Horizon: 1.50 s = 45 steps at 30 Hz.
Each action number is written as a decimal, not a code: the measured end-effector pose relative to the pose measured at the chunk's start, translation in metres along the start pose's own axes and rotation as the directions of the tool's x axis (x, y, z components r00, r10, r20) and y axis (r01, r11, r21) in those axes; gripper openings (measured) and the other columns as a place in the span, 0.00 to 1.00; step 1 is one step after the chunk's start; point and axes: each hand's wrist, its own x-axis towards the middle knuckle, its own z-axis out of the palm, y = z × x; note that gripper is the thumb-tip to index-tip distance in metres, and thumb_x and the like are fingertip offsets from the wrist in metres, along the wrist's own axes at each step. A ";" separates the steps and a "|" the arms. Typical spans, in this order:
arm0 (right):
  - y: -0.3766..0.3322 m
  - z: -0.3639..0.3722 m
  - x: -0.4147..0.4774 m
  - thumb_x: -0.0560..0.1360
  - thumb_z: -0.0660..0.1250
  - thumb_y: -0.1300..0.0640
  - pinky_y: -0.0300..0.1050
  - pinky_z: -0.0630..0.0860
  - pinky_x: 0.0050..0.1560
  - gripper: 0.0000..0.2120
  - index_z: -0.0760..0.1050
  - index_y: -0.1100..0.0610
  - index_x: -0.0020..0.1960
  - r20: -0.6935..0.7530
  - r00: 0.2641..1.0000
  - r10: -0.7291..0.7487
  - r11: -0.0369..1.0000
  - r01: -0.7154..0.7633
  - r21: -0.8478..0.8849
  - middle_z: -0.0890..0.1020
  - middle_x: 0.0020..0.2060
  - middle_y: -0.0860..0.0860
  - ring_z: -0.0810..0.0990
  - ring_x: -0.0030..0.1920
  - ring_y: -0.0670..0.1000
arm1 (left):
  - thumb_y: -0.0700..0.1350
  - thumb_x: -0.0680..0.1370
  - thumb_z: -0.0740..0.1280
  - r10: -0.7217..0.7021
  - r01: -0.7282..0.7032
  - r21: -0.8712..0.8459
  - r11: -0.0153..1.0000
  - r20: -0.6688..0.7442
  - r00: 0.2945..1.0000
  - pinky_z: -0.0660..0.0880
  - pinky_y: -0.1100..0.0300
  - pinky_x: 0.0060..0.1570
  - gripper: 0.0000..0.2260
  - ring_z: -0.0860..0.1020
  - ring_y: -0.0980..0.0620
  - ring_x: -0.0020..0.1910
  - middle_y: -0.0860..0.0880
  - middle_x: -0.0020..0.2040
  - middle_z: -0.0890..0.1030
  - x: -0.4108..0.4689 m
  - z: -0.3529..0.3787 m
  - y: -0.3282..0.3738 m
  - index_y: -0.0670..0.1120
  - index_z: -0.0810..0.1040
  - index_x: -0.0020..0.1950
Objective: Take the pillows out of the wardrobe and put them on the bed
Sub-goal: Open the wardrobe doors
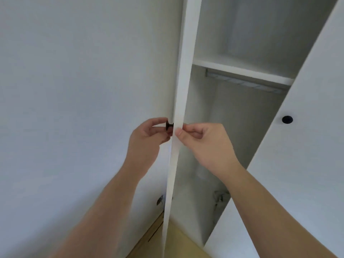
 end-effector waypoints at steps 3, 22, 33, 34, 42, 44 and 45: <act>-0.016 0.043 0.014 0.78 0.68 0.46 0.45 0.79 0.37 0.13 0.87 0.52 0.46 0.100 0.994 -0.035 0.998 0.039 -0.043 0.85 0.32 0.43 0.81 0.31 0.47 | 0.27 0.76 0.62 -0.014 0.011 -0.035 0.999 -0.091 0.996 0.81 0.54 0.56 0.16 0.86 0.44 0.48 0.41 0.45 0.87 -0.001 -0.040 0.012 0.39 0.80 0.58; -0.033 0.130 0.081 0.81 0.62 0.46 0.54 0.80 0.51 0.20 0.80 0.61 0.45 0.201 0.969 -0.142 0.990 0.142 0.018 0.85 0.42 0.59 0.83 0.45 0.58 | 0.30 0.75 0.64 0.576 -0.291 0.552 0.782 -0.459 0.677 0.73 0.69 0.52 0.12 0.80 0.57 0.48 0.53 0.47 0.83 0.009 -0.075 -0.014 0.44 0.83 0.49; 0.074 -0.056 0.057 0.79 0.66 0.54 0.40 0.76 0.55 0.08 0.83 0.52 0.54 -0.600 0.785 0.154 0.967 -0.245 -0.073 0.86 0.46 0.47 0.83 0.48 0.46 | 0.44 0.76 0.66 0.156 -0.173 0.134 0.976 0.130 0.979 0.79 0.50 0.59 0.10 0.84 0.51 0.50 0.54 0.46 0.87 0.070 0.108 -0.072 0.58 0.84 0.46; 0.081 -0.072 0.050 0.79 0.65 0.53 0.42 0.76 0.57 0.10 0.81 0.53 0.57 -0.635 0.759 0.146 0.954 -0.278 -0.112 0.85 0.49 0.47 0.82 0.50 0.46 | 0.42 0.78 0.66 0.117 -0.143 0.122 0.982 0.201 0.973 0.78 0.51 0.60 0.10 0.84 0.50 0.51 0.53 0.46 0.86 0.072 0.127 -0.078 0.57 0.83 0.47; 0.118 -0.152 0.033 0.83 0.60 0.52 0.37 0.65 0.54 0.16 0.72 0.49 0.71 -0.746 0.663 0.067 0.832 -0.450 -0.325 0.77 0.59 0.53 0.75 0.55 0.47 | 0.42 0.84 0.59 0.006 -0.088 0.103 0.991 0.616 0.788 0.73 0.66 0.64 0.14 0.80 0.64 0.58 0.59 0.57 0.83 0.070 0.223 -0.093 0.47 0.80 0.67; 0.126 -0.158 0.048 0.83 0.59 0.52 0.39 0.67 0.55 0.17 0.73 0.51 0.71 -0.733 0.677 0.065 0.814 -0.461 -0.353 0.78 0.60 0.54 0.78 0.58 0.51 | 0.43 0.84 0.60 -0.009 -0.096 0.120 0.988 0.666 0.746 0.72 0.69 0.64 0.15 0.78 0.68 0.58 0.62 0.57 0.83 0.072 0.229 -0.092 0.48 0.79 0.68; 0.130 -0.159 0.055 0.84 0.59 0.52 0.40 0.69 0.56 0.17 0.73 0.52 0.71 -0.724 0.687 0.068 0.801 -0.470 -0.371 0.78 0.61 0.54 0.79 0.60 0.53 | 0.46 0.83 0.60 -0.016 -0.101 0.130 0.986 0.684 0.730 0.72 0.64 0.67 0.16 0.78 0.66 0.62 0.59 0.60 0.83 0.076 0.231 -0.094 0.48 0.79 0.69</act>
